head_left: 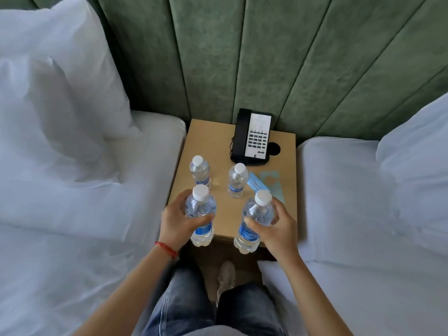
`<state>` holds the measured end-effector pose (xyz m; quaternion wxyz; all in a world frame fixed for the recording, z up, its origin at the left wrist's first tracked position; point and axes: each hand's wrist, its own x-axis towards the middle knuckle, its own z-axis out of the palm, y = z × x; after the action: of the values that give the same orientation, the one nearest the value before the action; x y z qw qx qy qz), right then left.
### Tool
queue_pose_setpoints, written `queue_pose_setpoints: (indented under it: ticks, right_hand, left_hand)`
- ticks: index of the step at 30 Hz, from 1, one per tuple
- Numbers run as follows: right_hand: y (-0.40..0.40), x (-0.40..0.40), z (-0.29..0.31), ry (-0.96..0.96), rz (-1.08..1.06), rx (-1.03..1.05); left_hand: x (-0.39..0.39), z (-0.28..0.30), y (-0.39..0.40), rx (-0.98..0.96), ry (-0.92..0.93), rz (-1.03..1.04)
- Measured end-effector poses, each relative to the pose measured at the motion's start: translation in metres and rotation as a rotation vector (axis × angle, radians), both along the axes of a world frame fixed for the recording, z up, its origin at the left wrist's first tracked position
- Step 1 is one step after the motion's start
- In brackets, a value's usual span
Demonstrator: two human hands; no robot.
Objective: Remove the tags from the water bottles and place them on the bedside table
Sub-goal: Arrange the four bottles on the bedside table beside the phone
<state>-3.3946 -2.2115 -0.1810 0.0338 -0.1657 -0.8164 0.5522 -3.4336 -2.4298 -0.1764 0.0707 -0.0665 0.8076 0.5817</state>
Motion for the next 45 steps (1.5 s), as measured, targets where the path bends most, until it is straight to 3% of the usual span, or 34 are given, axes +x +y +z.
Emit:
queue_pose_setpoints:
  ticks: [16,25,45]
  right_hand:
    - [-0.019,-0.058,-0.073,-0.166,-0.058,0.098]
    - [-0.025,-0.068,-0.093,-0.196,-0.048,0.125]
    - [-0.017,-0.063,-0.117,-0.242,-0.061,0.051]
  left_hand:
    - [-0.064,-0.074,-0.002,-0.244,-0.136,-0.052]
    - [-0.076,-0.1,-0.003,-0.246,-0.231,-0.057]
    - [-0.075,-0.124,-0.001,-0.156,-0.243,-0.035]
